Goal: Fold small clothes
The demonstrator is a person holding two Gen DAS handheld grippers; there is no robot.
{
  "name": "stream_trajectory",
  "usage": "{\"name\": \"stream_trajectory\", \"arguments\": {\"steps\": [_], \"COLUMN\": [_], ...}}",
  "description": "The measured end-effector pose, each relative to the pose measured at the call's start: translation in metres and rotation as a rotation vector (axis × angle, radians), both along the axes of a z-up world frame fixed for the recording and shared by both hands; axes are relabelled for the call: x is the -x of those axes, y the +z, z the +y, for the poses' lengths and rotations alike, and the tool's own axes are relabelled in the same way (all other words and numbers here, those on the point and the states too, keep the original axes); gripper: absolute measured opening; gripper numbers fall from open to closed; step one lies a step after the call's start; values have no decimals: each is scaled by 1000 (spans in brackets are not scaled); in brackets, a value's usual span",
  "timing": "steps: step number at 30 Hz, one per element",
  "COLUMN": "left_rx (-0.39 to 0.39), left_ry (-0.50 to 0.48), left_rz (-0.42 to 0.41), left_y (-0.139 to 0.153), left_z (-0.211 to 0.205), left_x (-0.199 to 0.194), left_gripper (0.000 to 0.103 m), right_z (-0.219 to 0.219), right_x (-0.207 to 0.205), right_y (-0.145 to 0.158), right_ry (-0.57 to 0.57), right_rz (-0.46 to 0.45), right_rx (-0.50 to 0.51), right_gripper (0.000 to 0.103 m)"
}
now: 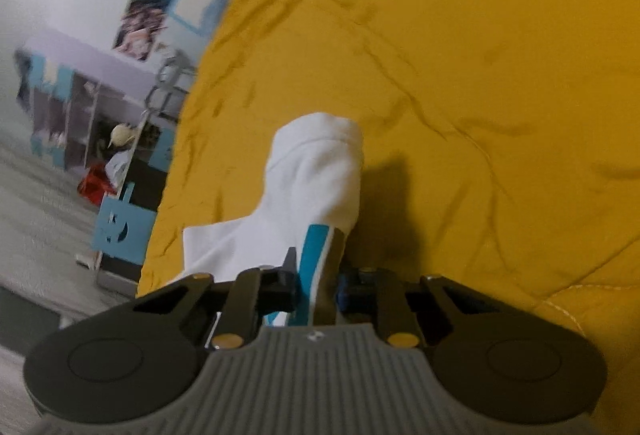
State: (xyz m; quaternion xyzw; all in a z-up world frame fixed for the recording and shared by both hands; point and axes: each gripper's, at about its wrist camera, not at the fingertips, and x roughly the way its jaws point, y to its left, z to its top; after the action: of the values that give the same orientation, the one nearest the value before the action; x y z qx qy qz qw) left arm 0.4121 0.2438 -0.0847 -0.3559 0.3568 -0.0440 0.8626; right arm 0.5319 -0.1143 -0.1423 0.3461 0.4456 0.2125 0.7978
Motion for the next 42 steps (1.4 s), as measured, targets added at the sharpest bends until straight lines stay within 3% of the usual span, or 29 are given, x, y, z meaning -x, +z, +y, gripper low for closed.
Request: {"name": "stream_trajectory", "arguments": {"steps": [4,16,20,24,28,32,37,42], "left_rx": [-29,-46,-42,-53,-45,-26,8,6], "left_ry": [18,-21,-55,-109,-154,-175,-184,-198], "left_rz": [-95,-341,-400,-406,-359,-245,-149,-96], "left_y": [37,133,157,166,155,122,77,52], "left_z": [-10,-66,-89,-108,-118,-125,-118,-112], "left_x": [28,121,148,167,170,155,124,86], "left_gripper": [24,24,24,24,24,24,24,23], "right_z": [6,-39,-71,-105,-133,-148,-155,-150], "right_x": [22,139,183,221,237,237,219,187], "right_y": [49,170,205,225,222,205,158,128], "right_ry": [38,23,4,-8,-7,-12,-32,-48], "right_rz": [-130,-408,-483,-509,-443,-362,-222,-170], "right_rx": [52,20,23,25,-3,13,9,18], "right_gripper": [10,10,10,10,10,10,10,10]}}
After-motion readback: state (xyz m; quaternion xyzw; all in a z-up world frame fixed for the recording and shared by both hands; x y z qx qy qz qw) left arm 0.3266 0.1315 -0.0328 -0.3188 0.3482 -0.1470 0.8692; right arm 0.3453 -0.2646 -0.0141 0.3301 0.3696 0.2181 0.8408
